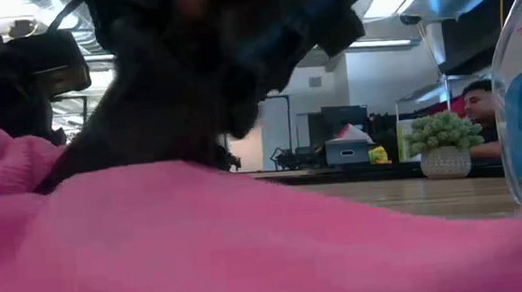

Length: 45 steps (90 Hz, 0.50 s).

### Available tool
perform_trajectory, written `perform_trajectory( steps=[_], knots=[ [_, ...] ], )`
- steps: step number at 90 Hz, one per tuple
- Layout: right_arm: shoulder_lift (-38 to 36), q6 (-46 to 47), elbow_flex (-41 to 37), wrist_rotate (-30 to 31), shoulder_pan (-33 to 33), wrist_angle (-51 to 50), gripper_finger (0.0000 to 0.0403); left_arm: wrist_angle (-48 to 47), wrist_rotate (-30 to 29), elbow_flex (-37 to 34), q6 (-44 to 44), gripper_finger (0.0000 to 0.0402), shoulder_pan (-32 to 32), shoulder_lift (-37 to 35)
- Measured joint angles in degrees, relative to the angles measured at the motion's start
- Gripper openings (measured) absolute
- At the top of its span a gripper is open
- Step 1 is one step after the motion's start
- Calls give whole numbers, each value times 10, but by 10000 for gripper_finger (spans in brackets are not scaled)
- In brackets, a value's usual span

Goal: Apply microfiber cloth
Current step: Wipe the black cellphone with the pink microfiber cloth

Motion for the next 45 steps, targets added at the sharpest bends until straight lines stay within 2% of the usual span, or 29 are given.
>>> perform_trajectory(
  steps=[10,22,34,45],
  knots=[
    [-38,-11,0,3,0,-10,3,2,0,-1,1,128,0,0],
    [-75,-63,4,104,-12,23,3,6,-1,-2,4,128,0,0],
    [-61,-101,2,207,-30,16,3,11,-3,-2,12,128,0,1],
    [-23,-84,2,205,-45,6,3,12,-3,-2,12,128,0,1]
  ],
)
